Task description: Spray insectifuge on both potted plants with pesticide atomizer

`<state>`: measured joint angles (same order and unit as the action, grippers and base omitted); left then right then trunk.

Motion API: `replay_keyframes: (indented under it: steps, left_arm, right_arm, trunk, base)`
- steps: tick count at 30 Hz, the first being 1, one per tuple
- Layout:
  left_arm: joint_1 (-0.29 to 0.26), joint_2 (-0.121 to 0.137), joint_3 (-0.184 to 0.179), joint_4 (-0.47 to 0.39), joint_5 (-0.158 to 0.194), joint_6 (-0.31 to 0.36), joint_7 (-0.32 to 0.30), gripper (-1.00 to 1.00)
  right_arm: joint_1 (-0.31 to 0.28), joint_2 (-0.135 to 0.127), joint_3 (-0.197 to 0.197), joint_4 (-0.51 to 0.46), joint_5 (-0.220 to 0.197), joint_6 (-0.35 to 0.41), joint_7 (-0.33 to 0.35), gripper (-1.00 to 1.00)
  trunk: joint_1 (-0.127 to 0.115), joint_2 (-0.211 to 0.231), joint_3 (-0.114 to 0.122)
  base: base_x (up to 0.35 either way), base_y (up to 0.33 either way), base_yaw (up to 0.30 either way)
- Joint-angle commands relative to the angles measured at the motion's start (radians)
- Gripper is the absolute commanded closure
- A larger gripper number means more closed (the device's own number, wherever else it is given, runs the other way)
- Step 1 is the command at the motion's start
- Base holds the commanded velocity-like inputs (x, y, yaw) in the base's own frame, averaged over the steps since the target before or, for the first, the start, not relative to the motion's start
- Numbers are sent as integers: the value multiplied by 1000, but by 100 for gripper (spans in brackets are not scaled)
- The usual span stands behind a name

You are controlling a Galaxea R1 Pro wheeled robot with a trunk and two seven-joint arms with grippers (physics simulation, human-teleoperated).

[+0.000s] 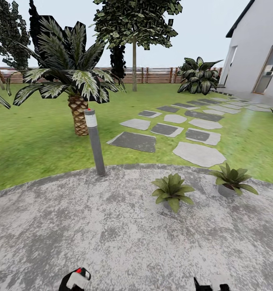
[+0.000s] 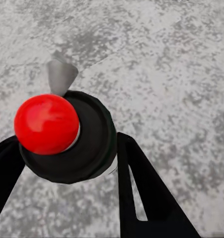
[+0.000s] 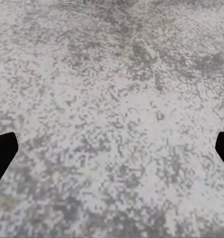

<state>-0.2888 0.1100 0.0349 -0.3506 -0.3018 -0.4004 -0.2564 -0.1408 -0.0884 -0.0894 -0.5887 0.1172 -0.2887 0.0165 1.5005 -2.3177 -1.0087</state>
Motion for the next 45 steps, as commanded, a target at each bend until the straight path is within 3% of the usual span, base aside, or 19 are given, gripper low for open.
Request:
replay_keyframes:
  steps: [1, 4, 5, 9, 10, 15, 18, 22, 29, 33, 34, 36, 40, 43, 45]
  left_arm:
    - [-28, 3, 4, -1, -37, 19, -69, 100]
    - [-118, 7, 2, -4, -105, 93, -267, 100]
    - [-132, 7, 2, -4, -114, 107, -301, 100]
    - [-261, 7, 1, -9, -215, 202, -530, 100]
    - [-277, 7, 1, -9, -233, 213, -554, 100]
    - [-388, -5, 1, -13, -418, 289, -753, 100]
    - [-414, -9, 3, -23, -476, 300, -816, 100]
    - [-427, -11, -1, -51, -509, 303, -862, 100]
    - [-429, -21, -21, -61, -540, 313, -867, 100]
    - [-429, -25, -23, -61, -542, 313, -867, 100]
    - [-429, -26, -23, -61, -543, 313, -868, 100]
    - [-429, -28, -24, -61, -548, 312, -870, 100]
    - [-429, -30, -23, -61, -571, 312, -872, 100]
    - [-428, -44, -24, -60, -592, 310, -870, 100]
    - [-426, -57, -24, -60, -610, 309, -870, 100]
  right_arm:
    - [-1, 0, 10, -19, 34, -3, 13, -100]
    - [-7, -3, 32, -71, 141, 0, 89, -100]
    - [-11, -3, 34, -79, 161, 1, 108, -100]
    - [-73, -4, 39, -125, 305, 3, 289, -100]
    - [-83, -4, 39, -127, 318, 3, 315, -100]
    - [-169, -3, 41, -139, 368, 5, 572, -100]
    - [-201, -1, 42, -141, 378, 7, 665, -100]
    - [-225, 6, 43, -144, 398, 8, 742, -100]
    - [-230, 15, 49, -176, 404, 9, 761, -100]
    - [-230, 30, 102, -180, 404, 9, 762, -100]
    - [-230, 33, 121, -181, 404, 9, 763, 100]
    - [-231, 39, 148, -183, 404, 9, 763, 100]
    - [-232, 65, 167, -190, 404, 15, 763, 100]
    - [-232, 89, 182, -211, 404, 49, 764, 100]
    - [-232, 105, 214, -231, 404, 71, 764, 100]
  trunk:
    - [0, 0, -1]
    - [0, 0, -1]
    - [0, 0, -1]
    - [0, 0, -1]
    - [0, 0, -1]
    - [0, 0, -1]
    - [0, 0, -1]
    - [0, 0, -1]
    - [0, 0, -1]
    - [0, 0, -1]
    - [0, 0, -1]
    - [0, 0, -1]
    - [0, 0, -1]
    - [0, 0, -1]
    - [0, 0, -1]
  base:
    - [0, 0, 0]
    - [0, 0, 0]
    - [0, 0, 0]
    - [0, 0, 0]
    - [0, 0, 0]
    - [0, 0, 0]
    - [0, 0, 0]
    - [0, 0, 0]
    - [0, 0, 0]
    - [0, 0, 0]
    - [0, 0, 0]
    - [0, 0, 0]
    - [0, 0, 0]
    - [0, 0, 0]
    - [0, 0, 0]
